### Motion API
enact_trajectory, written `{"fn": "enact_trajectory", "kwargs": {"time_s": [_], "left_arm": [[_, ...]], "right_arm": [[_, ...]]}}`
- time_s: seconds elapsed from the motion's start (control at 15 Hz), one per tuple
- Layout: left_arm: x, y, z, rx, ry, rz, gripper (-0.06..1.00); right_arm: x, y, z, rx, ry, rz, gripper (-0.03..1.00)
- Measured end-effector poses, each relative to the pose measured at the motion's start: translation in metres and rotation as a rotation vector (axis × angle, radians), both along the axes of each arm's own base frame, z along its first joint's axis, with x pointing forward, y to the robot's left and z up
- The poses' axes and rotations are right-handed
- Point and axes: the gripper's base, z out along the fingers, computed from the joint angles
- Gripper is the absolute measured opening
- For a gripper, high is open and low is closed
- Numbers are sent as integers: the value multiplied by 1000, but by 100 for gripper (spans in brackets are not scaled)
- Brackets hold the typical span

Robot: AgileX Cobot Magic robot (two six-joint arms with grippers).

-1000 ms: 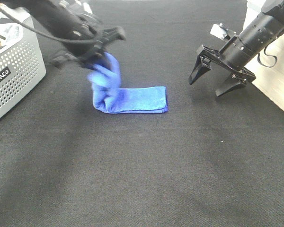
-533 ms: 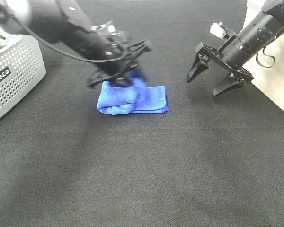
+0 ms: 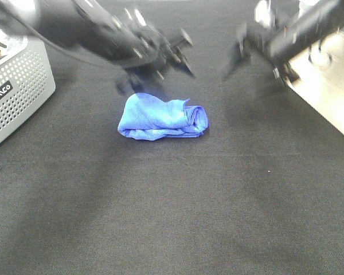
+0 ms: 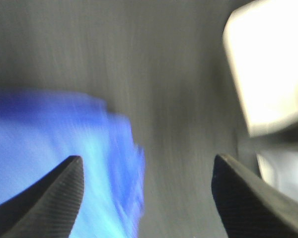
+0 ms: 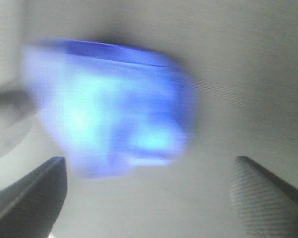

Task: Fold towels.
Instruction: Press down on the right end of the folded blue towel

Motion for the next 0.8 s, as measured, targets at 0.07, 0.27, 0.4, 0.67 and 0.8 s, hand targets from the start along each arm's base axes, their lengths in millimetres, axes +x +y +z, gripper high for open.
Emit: {"fn": "enact_trajectory", "kwargs": {"time_s": [0.07, 0.27, 0.4, 0.67, 0.8], "left_arm": [[6, 20, 18, 5, -53, 21, 69], [19, 75, 60, 8, -160, 128, 69], [21, 99, 78, 4, -197, 177, 69], [18, 104, 79, 20, -177, 149, 69], [16, 103, 78, 33, -162, 125, 69]], "right_arm": [[-2, 10, 5, 59, -10, 28, 84], [-10, 65, 13, 176, -65, 112, 83], [-16, 105, 7, 235, -85, 140, 82], [-14, 128, -53, 282, 32, 140, 82], [-8, 116, -79, 262, 81, 97, 82]]}}
